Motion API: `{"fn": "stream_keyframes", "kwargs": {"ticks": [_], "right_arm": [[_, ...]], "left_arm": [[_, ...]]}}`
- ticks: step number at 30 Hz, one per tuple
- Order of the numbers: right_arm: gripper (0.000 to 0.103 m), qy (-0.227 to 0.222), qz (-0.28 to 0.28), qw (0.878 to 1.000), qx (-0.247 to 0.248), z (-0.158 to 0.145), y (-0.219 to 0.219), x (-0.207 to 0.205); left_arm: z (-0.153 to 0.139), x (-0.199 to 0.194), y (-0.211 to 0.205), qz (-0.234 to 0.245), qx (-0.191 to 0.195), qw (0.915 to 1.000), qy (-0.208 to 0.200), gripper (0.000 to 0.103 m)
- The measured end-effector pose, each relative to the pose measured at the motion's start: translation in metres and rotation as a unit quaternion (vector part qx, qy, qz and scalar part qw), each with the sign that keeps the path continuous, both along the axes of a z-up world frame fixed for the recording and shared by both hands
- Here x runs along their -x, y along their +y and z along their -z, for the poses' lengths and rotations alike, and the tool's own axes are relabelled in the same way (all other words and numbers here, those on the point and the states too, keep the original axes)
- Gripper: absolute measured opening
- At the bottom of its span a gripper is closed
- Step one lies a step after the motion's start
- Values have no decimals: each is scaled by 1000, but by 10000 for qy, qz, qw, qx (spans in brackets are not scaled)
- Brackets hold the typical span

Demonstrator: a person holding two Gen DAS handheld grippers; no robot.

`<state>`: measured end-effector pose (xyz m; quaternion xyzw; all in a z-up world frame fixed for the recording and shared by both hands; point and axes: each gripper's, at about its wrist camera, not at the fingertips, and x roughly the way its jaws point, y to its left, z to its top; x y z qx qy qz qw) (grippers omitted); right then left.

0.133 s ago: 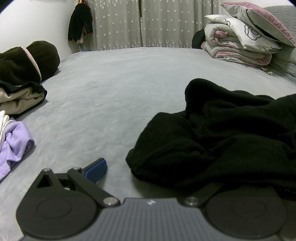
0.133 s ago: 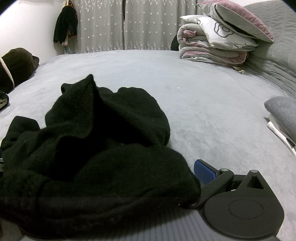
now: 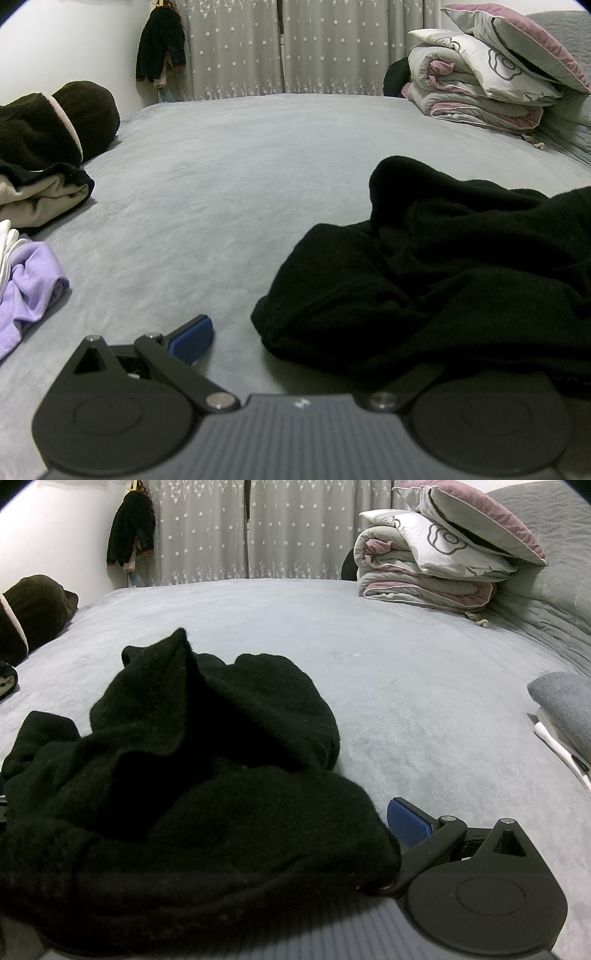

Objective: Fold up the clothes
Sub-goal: 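Reach both grippers toward the crumpled black garment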

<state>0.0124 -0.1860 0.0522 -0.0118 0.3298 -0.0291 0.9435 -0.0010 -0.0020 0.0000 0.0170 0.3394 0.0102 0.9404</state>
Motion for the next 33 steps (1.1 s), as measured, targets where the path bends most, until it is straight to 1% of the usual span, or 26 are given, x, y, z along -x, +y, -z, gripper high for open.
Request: {"fn": "stream_keyframes", "kwargs": {"ticks": [4,8,10,12,14,16,19,21,23,27,28,30,33], "right_arm": [[103,-9,-276,9995,137,-1,-5,1],[103,-2,-586,9978,310,-6,-6,2],[103,14,-430,9985,341,-8,-11,8],[103,191,-531,9975,418,-11,-8,4],[103,251,-737,9954,564,-11,-2,-1],[103,299,-813,9940,673,-9,4,1],[103,472,-717,9951,499,-2,3,-1],[103,546,-623,9962,274,5,3,1],[103,647,-566,9962,111,5,0,-3],[103,710,-675,9952,76,6,2,-5],[103,697,-726,9949,75,6,4,-3],[103,496,-855,9951,47,1,5,-1],[103,-278,-1026,9943,82,-17,7,20]], "left_arm": [[0,1,-2,-21,-4,10000,17,103],[-3,6,0,138,-8,9999,58,103],[-4,12,1,218,-27,9997,61,103],[-5,16,2,268,-25,9996,68,103],[-5,18,1,281,-16,9996,68,103],[-5,18,2,272,-26,9996,68,103],[-6,19,1,251,-41,9996,101,103],[-8,18,1,253,-20,9995,179,103],[-10,17,3,256,27,9993,265,103],[-16,18,10,265,186,9988,356,103],[-18,19,13,250,240,9988,348,103],[-25,22,17,245,367,9986,278,103],[-35,27,16,337,422,9985,35,103]]}}
